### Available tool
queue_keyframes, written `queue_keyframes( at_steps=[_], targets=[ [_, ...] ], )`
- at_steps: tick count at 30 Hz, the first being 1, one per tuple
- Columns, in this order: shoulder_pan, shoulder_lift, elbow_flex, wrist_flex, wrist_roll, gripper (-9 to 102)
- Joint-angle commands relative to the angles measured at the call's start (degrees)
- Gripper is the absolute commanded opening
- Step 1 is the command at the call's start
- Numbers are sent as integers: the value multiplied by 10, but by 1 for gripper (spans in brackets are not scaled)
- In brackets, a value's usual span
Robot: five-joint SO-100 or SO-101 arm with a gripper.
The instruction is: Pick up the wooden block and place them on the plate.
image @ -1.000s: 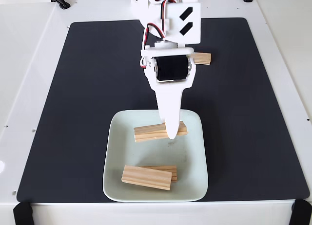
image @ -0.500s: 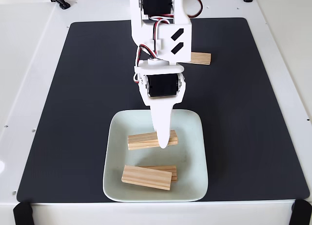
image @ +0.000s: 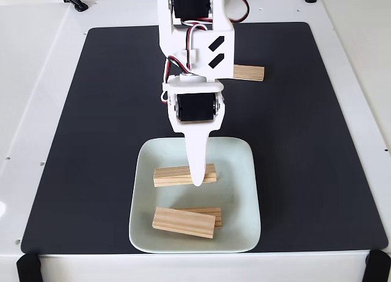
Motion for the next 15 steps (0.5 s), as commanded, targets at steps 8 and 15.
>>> queue_keyframes(
  at_steps=[8,15],
  targets=[
    [-10,-7,-29,-6,5,0],
    [-9,-40,-76,1,5,0]
  ],
)
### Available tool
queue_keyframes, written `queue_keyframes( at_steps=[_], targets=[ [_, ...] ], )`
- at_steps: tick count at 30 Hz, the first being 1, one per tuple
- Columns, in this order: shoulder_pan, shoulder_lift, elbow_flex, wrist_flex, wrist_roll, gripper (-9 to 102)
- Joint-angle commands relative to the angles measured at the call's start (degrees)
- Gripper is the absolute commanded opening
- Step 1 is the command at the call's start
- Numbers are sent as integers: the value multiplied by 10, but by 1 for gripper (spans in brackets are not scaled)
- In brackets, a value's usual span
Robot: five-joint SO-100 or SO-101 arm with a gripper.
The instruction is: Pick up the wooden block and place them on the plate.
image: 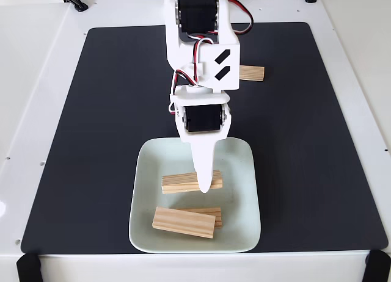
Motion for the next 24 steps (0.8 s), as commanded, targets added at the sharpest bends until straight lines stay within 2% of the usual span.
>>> queue_keyframes(
  at_steps=[1,9,11,15,18,24],
  targets=[
    [4,7,-33,1,5,0],
    [9,7,-26,1,4,1],
    [9,8,-26,1,4,5],
    [11,9,-26,2,4,23],
    [15,10,-26,2,3,33],
    [16,42,4,3,-2,35]
  ],
)
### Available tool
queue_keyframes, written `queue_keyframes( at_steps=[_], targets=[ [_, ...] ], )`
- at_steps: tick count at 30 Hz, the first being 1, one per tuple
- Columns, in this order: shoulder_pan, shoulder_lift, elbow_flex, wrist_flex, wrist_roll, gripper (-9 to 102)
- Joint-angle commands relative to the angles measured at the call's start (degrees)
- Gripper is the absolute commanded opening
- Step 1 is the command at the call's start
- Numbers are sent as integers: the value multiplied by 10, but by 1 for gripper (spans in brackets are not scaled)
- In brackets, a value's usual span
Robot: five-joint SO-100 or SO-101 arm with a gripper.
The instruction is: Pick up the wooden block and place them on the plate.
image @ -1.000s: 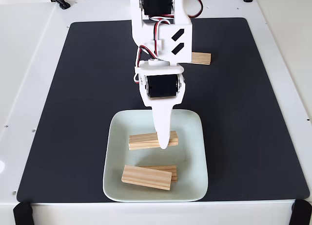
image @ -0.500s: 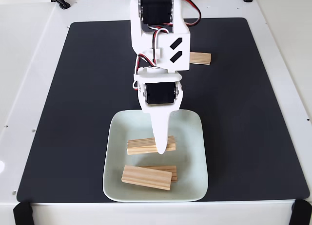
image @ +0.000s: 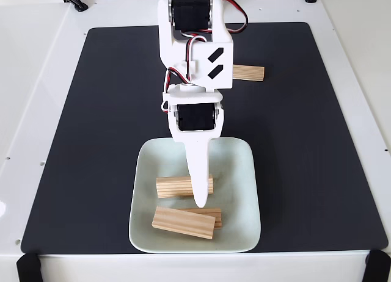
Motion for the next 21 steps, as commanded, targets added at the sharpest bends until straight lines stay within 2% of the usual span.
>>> queue_keyframes(
  at_steps=[1,15,21],
  targets=[
    [4,51,15,3,-2,35],
    [-45,325,215,4,4,35],
    [-70,452,323,99,-4,35]
  ],
)
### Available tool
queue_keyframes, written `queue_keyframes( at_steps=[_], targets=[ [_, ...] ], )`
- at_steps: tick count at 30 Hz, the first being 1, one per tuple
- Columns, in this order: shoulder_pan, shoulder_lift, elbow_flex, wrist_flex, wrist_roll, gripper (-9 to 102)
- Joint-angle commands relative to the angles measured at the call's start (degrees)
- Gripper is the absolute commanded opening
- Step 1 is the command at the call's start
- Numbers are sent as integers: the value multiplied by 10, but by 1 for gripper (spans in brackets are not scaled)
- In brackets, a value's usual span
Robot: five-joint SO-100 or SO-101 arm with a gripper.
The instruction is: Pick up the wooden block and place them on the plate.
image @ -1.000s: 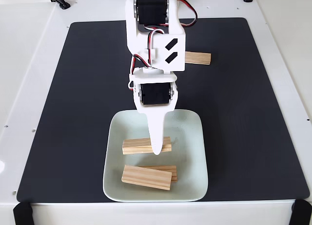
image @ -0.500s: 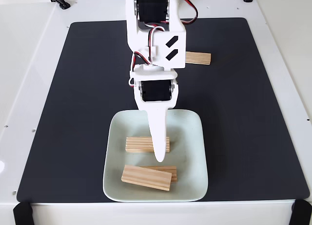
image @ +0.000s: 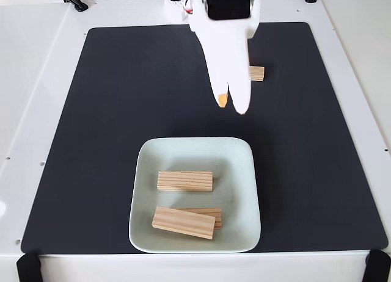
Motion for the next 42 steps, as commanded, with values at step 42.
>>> queue_keyframes(
  at_steps=[42],
  targets=[
    [-95,462,626,-14,312,0]
  ],
)
